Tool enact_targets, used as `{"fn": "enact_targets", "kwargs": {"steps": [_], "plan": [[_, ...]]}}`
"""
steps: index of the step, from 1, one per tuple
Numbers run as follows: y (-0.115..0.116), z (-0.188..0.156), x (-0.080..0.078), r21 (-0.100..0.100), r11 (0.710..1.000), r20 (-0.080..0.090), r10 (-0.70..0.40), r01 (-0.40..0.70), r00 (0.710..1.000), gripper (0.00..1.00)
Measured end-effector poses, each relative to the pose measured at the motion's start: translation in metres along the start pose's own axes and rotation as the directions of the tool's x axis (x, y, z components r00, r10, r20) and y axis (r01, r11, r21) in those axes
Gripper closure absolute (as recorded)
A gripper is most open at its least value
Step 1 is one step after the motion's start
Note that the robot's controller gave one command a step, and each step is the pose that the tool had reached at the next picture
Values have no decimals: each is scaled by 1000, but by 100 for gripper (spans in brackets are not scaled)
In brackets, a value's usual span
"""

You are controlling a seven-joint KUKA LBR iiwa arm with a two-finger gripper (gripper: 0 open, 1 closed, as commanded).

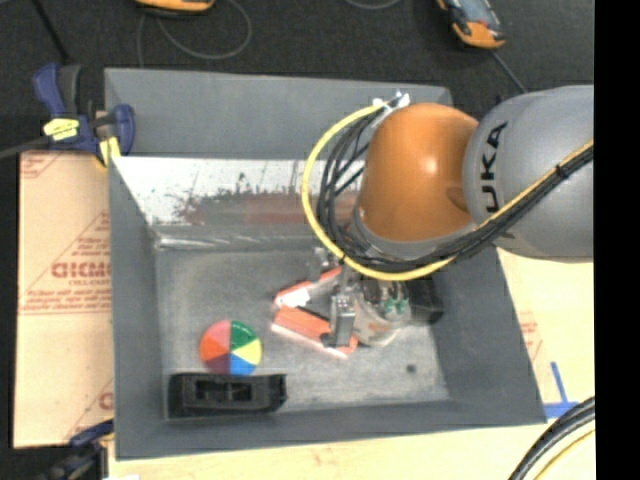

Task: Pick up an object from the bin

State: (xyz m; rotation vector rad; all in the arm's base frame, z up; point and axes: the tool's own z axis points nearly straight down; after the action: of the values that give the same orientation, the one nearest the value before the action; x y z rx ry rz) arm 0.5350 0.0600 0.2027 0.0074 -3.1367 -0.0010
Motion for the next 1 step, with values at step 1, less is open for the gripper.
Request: {"fn": "enact_targets", "kwargs": {"steps": [1], "plan": [[0, -5, -1, -1, 1000, 8, 1, -1, 1000, 0]]}}
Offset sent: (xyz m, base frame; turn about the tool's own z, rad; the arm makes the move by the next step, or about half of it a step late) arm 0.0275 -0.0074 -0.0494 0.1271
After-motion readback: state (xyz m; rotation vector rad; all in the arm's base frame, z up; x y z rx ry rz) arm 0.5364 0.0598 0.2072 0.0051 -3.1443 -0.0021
